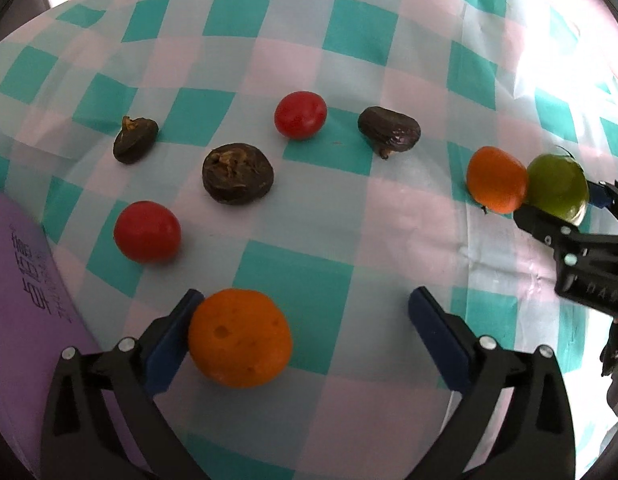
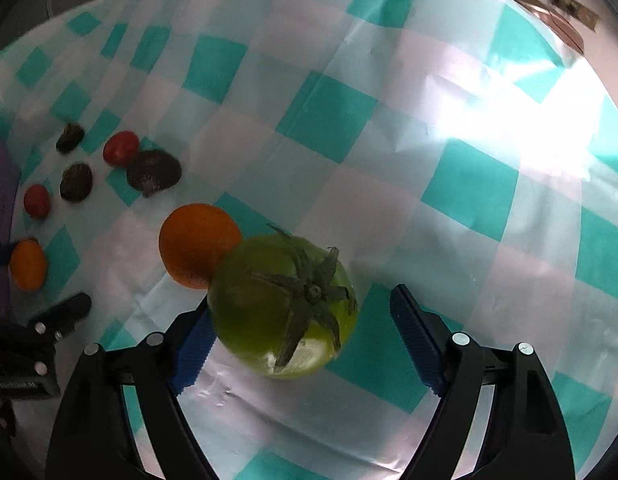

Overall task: Organize fruits
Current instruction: 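Grasp the orange with the left tool while the right tool grasps the second green tomato, then carry the orange and green tomato with both tools over the box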

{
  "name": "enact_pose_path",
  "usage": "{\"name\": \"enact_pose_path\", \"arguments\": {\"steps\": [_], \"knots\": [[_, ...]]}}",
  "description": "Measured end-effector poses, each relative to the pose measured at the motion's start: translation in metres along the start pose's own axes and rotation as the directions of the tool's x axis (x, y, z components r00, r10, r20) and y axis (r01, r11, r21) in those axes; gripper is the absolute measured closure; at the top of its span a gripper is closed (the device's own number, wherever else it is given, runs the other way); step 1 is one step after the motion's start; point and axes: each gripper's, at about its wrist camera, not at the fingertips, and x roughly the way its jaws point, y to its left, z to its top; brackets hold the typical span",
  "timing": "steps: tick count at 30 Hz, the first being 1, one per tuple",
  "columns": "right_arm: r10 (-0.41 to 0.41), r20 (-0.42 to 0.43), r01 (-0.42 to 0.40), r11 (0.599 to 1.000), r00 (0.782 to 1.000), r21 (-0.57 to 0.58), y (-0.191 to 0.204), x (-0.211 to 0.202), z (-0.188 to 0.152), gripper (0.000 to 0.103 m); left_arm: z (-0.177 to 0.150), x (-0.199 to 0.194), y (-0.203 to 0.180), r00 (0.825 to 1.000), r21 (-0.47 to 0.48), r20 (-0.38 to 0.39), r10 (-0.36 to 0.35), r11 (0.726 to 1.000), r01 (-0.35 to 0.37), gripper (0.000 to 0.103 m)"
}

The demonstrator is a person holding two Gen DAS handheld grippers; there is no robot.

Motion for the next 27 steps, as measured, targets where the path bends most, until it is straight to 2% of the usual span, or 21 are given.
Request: {"name": "enact_pose_path", "arguments": {"steps": [2,4,6,7,10,14,27], "knots": [[0.03,0.014,-0.029,0.999,0.999,-0.034,0.007,-0.001,-0.002,0.043,-0.001,-0.001,-0.002,1.0,0.011,-0.006,-0.006,1.0,0.006,0.005],[0.018,0.016,-0.018,1.0,1.0,-0.022,0.009,-0.002,-0.004,0.044,-0.003,-0.005,-0.009,1.0,0.04,-0.002,-0.019,0.999,0.019,0.017],[0.006,0.015,-0.006,1.0,1.0,0.016,0.01,-0.004,-0.01,0.044,-0.003,-0.013,-0.019,0.999,0.098,0.004,-0.046,0.994,0.045,0.051],[0.004,0.015,-0.005,0.999,1.0,0.05,0.01,-0.007,-0.017,0.044,-0.004,-0.018,-0.028,0.998,0.137,0.001,-0.057,0.989,0.056,0.06],[0.012,0.009,-0.013,0.993,1.0,0.118,0.011,-0.019,-0.039,0.044,-0.009,-0.024,-0.042,0.998,0.161,-0.018,-0.063,0.985,0.065,0.061],[0.018,-0.005,-0.017,0.988,1.0,0.152,0.018,-0.037,-0.073,0.044,-0.018,-0.035,-0.056,0.996,0.153,-0.054,-0.071,0.985,0.078,0.061],[0.059,-0.041,-0.052,0.986,0.997,0.156,0.008,-0.125,-0.215,0.044,-0.1,-0.099,-0.117,0.977,0.256,-0.164,-0.139,0.95,0.178,0.061]]}}
